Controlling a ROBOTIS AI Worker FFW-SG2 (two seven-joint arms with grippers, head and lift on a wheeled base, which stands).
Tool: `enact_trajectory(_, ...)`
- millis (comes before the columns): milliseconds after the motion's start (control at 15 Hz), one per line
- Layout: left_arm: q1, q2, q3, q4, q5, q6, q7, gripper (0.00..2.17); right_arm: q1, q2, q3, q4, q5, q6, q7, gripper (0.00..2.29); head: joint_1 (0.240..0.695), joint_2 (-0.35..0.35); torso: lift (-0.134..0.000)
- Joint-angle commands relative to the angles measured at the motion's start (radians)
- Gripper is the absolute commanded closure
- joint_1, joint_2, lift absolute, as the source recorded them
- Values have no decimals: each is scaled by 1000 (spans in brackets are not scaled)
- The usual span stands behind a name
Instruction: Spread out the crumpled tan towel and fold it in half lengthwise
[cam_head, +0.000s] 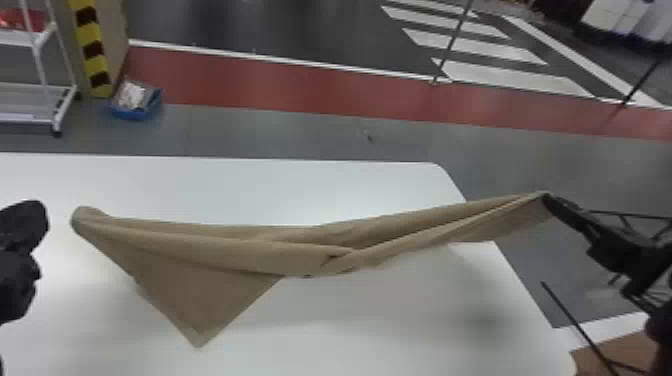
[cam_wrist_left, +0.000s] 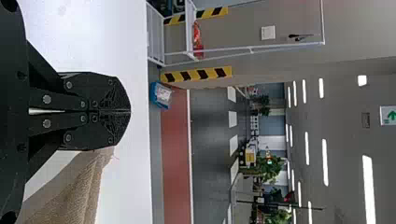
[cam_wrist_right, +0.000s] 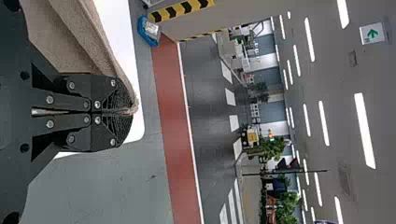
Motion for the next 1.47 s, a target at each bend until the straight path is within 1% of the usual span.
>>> enact_trajectory(0, -14, -1, -10, 37, -1, -1, -12, 1794, 21, 16, 8, 29, 8, -21, 0, 1747, 695, -350, -125)
enact_trajectory(200, -42, -3, -51, 83, -9, -13, -17, 1791, 81, 45, 28, 42, 12, -92, -2, 1747, 695, -350, -125)
enact_trajectory(267, -51, -3, -61, 91, -15, -13, -44, 1646, 93, 47, 28, 42, 5, -98, -2, 1747, 695, -350, -125)
enact_trajectory(333, -52, -3, -71, 95, -17, -19, -69, 1197, 98, 48, 29, 42, 2, -101, -2, 1747, 695, -350, -125)
enact_trajectory(400, -51, -1, -79, 97, -24, -35, -98, 313, 98, 47, 28, 42, 2, -98, -2, 1747, 695, -350, -125)
enact_trajectory(467, -46, -1, -85, 97, -26, -62, -103, 12, 98, 45, 28, 42, 0, -98, -2, 1747, 695, -350, -125)
enact_trajectory(600, -14, 5, -77, 75, -24, -148, -107, 12, 98, 45, 31, 41, -2, -92, -2, 1747, 695, -350, -125)
enact_trajectory(733, 44, 8, -44, 12, -12, -151, -127, 19, 98, 48, 32, 33, -2, -83, -2, 1747, 695, -350, -125)
enact_trajectory(800, 86, 9, -28, -20, -9, -157, -155, 26, 98, 52, 31, 30, -2, -86, -2, 1747, 695, -350, -125)
enact_trajectory(933, 159, 12, -15, -46, -10, -200, -241, 87, 105, 53, 32, 32, -9, -92, 0, 1747, 695, -350, -125)
enact_trajectory(1000, 182, 12, -28, -51, -14, -200, -254, 90, 108, 55, 32, 32, -11, -95, 0, 1747, 695, -350, -125)
enact_trajectory(1200, 225, 12, -96, -57, -14, -197, -245, 87, 124, 58, 32, 32, -25, -98, 0, 1747, 695, -350, -125)
enact_trajectory(1267, 242, 18, -125, -64, -14, -194, -242, 93, 133, 58, 29, 30, -29, -98, 0, 1747, 695, -350, -125)
enact_trajectory(1333, 251, 34, -160, -67, -15, -194, -242, 164, 142, 58, 29, 30, -32, -107, 0, 1747, 695, -350, -125)
enact_trajectory(1400, 253, 43, -200, -60, -32, -194, -239, 245, 147, 58, 25, 30, -37, -113, 0, 1747, 695, -350, -125)
